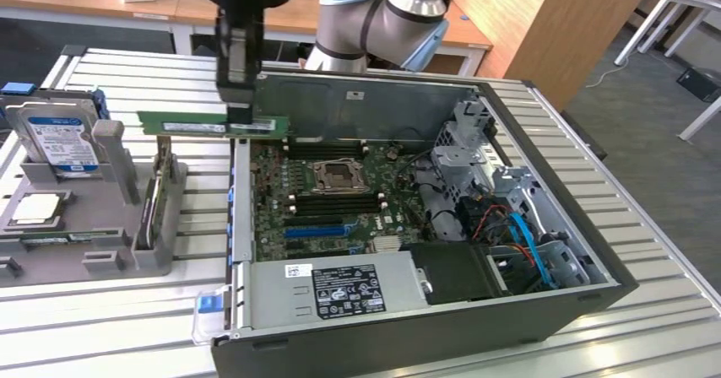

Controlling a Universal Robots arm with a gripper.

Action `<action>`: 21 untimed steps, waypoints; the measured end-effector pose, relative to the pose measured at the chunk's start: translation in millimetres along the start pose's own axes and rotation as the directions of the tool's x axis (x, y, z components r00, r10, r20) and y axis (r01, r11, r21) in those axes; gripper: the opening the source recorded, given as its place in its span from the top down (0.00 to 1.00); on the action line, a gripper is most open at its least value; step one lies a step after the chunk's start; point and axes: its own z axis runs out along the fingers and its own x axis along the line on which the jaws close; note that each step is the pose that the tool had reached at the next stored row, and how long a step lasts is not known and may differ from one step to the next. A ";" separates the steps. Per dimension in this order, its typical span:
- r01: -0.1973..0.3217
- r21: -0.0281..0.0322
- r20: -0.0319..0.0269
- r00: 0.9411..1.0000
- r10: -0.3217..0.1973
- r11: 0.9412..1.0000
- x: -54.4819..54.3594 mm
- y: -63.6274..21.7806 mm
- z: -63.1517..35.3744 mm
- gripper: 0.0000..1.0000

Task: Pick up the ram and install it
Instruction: 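Pick up the ram and move it above insertion slot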

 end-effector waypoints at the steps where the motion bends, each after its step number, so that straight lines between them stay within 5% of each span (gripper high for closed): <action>1: 0.000 0.000 0.000 1.000 0.000 1.000 -0.2 -4.4 -0.1 0.88; 21: 0.002 0.000 0.000 1.000 -0.002 1.000 -3.1 -95.1 -2.6 0.88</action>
